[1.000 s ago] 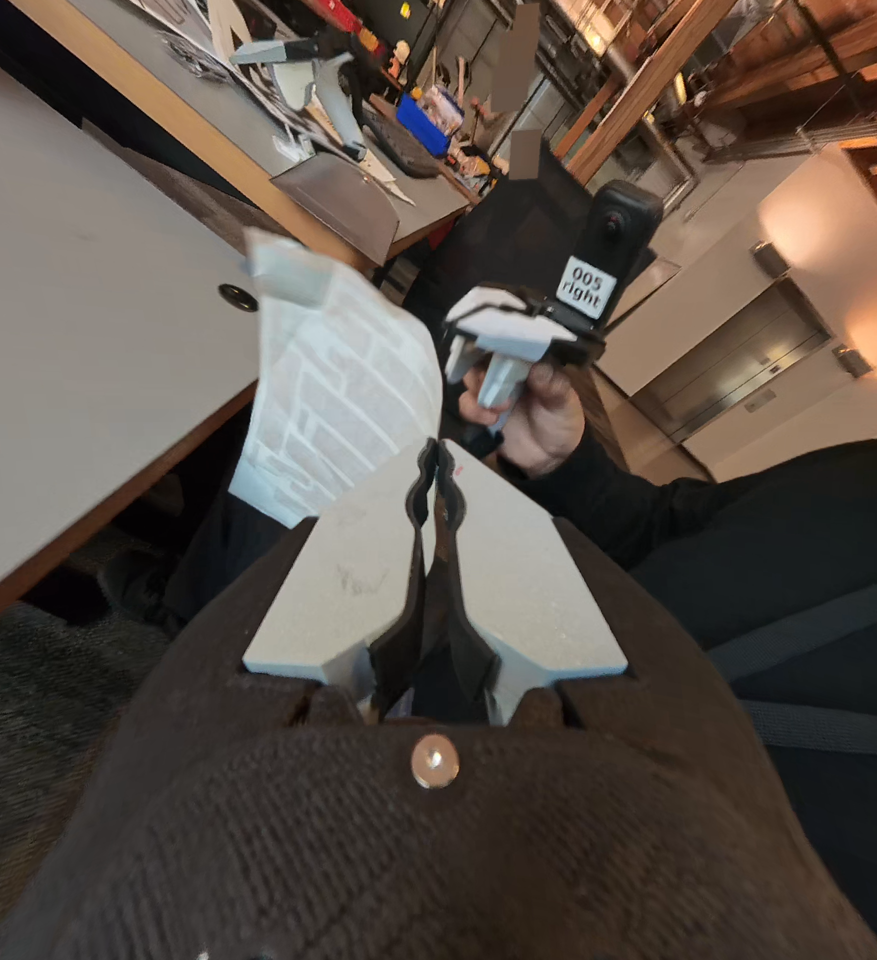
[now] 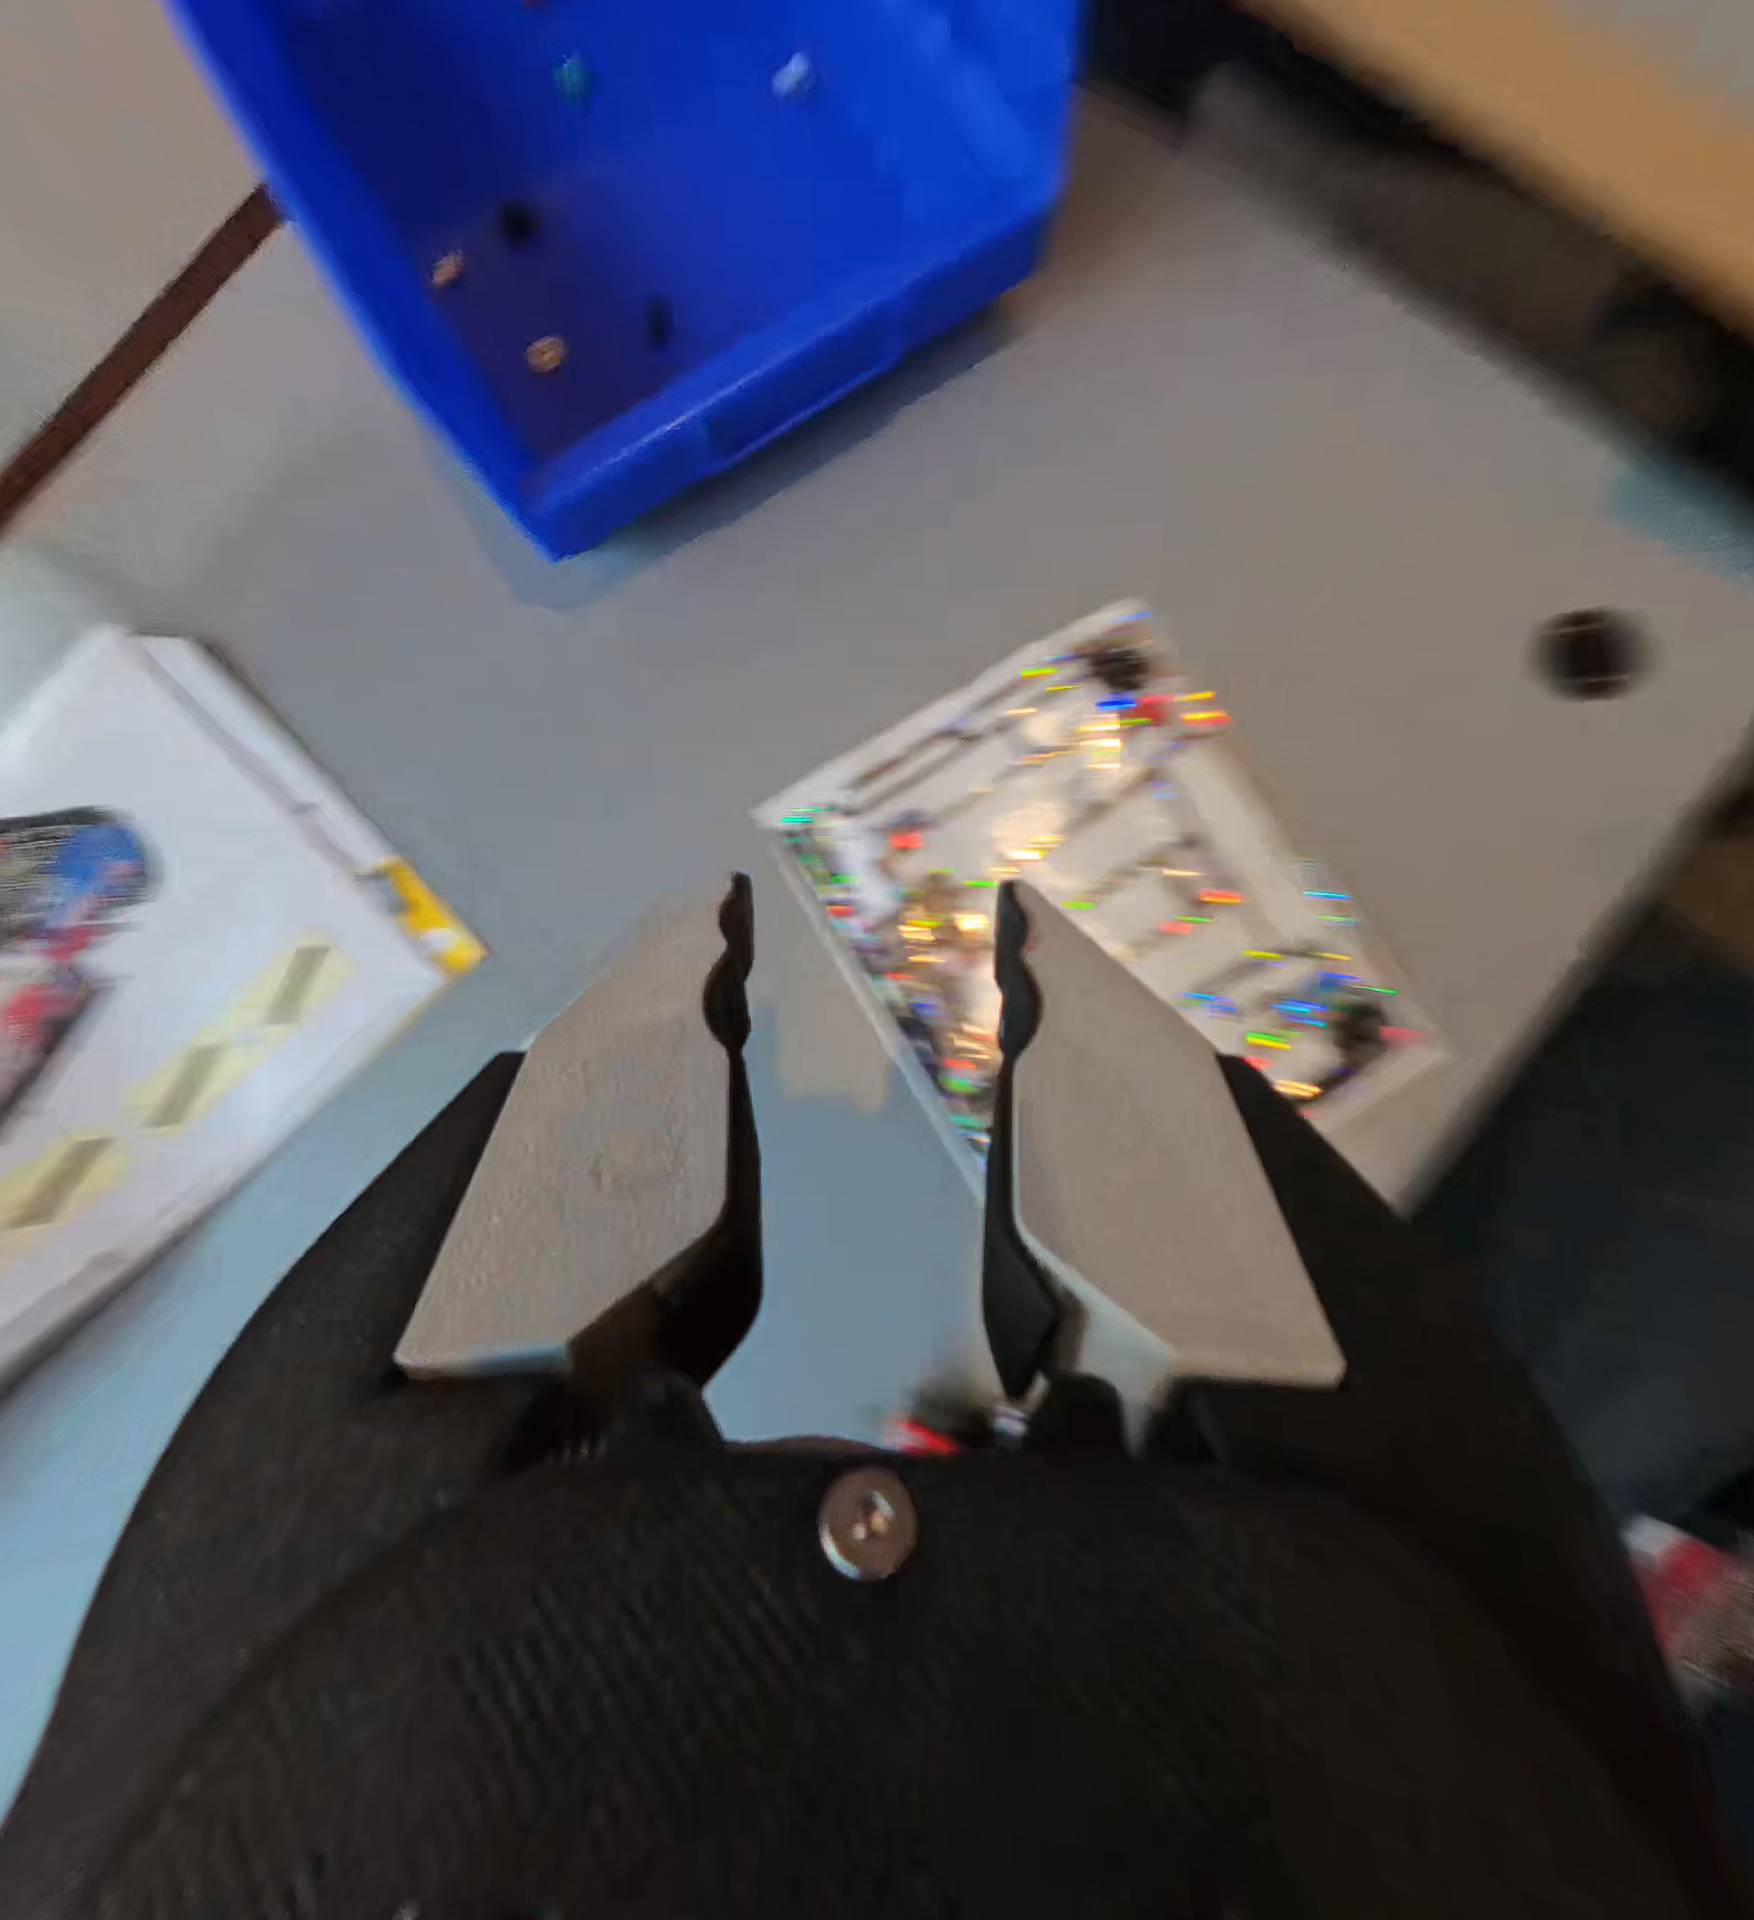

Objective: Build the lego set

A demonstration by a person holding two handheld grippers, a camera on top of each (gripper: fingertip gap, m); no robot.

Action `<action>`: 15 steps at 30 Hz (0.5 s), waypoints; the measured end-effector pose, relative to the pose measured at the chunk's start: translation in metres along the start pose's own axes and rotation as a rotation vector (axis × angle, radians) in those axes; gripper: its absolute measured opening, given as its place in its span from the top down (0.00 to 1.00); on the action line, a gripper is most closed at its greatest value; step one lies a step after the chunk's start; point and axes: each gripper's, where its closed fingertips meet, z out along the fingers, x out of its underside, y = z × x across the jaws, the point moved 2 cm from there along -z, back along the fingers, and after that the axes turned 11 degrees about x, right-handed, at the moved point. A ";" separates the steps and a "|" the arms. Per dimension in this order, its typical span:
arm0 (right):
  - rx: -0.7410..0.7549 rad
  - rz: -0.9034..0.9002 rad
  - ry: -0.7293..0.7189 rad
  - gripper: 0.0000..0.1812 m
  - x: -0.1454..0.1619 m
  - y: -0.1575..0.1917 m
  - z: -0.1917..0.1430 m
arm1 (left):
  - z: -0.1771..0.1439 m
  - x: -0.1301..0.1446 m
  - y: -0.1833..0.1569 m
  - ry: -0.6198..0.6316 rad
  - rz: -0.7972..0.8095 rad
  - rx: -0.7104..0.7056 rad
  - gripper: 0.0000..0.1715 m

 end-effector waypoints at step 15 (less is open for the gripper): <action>0.116 -0.866 -0.332 1.00 -0.100 0.188 0.009 | -0.095 0.130 -0.163 -0.437 -0.376 0.891 0.80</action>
